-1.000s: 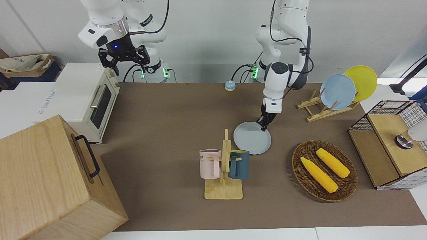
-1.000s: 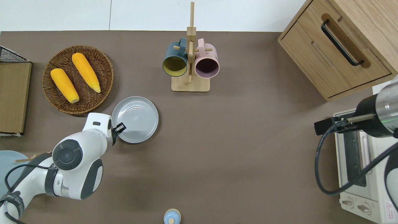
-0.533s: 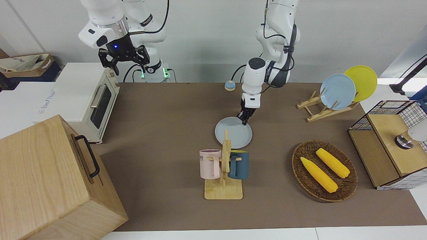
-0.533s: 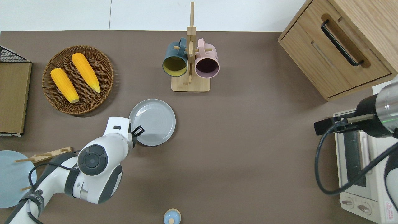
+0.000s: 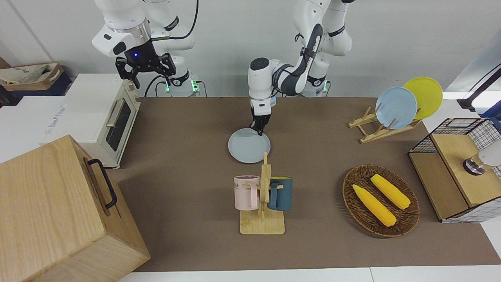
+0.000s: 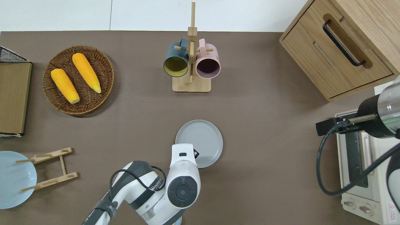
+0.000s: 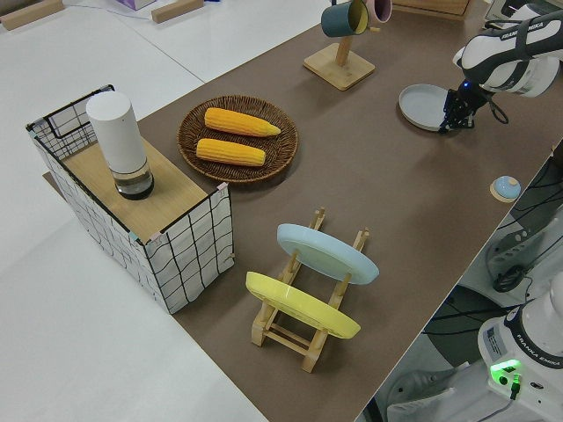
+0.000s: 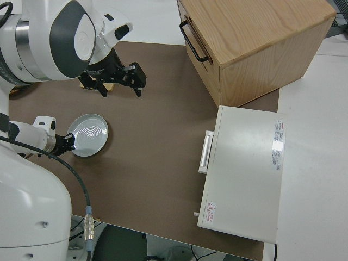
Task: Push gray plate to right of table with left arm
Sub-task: 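Push the gray plate with the left gripper across toward the drawer unit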
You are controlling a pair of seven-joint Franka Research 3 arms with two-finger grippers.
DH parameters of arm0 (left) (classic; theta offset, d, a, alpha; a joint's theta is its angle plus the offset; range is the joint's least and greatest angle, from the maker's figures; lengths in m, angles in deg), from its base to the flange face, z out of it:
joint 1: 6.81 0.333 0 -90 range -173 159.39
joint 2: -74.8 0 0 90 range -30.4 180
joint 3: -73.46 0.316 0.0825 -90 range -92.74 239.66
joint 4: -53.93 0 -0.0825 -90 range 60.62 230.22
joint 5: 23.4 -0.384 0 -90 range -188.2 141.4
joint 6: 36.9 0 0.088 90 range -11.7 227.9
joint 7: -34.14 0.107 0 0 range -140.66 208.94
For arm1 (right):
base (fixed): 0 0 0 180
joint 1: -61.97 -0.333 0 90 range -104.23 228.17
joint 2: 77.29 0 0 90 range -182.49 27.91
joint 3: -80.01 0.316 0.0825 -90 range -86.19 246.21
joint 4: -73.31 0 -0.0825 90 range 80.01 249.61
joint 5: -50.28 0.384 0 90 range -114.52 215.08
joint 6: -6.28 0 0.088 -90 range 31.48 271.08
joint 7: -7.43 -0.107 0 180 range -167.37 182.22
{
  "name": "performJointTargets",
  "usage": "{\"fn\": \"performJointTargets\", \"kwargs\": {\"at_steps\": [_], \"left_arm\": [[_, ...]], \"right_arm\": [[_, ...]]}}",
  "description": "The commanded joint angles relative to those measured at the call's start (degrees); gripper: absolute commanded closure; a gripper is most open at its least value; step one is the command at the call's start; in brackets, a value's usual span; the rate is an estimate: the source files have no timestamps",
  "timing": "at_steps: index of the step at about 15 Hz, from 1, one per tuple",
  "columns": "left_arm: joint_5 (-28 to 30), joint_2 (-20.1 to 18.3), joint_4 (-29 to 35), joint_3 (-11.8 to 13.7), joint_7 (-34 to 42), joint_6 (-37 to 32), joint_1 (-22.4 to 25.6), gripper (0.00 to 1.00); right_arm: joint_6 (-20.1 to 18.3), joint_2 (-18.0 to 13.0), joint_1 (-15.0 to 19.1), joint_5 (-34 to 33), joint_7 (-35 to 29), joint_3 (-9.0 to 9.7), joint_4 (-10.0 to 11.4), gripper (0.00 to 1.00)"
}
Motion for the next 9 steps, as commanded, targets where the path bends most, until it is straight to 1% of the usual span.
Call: {"fn": "performJointTargets", "kwargs": {"at_steps": [1,6,9], "left_arm": [[-1.53,7.65,-8.59,0.49,-7.58,-5.38,-5.47,1.00],[-1.09,13.28,-18.17,0.40,-12.25,-9.95,-9.52,1.00],[-1.27,16.79,-22.83,0.40,-13.92,-10.40,-11.45,1.00]], "right_arm": [[-0.85,-0.17,1.15,0.59,-0.05,0.77,-0.46,0.017],[-0.85,-0.17,1.15,0.59,-0.05,0.86,-0.46,0.017],[-0.85,-0.17,1.15,0.59,-0.05,0.86,-0.46,0.017]]}}
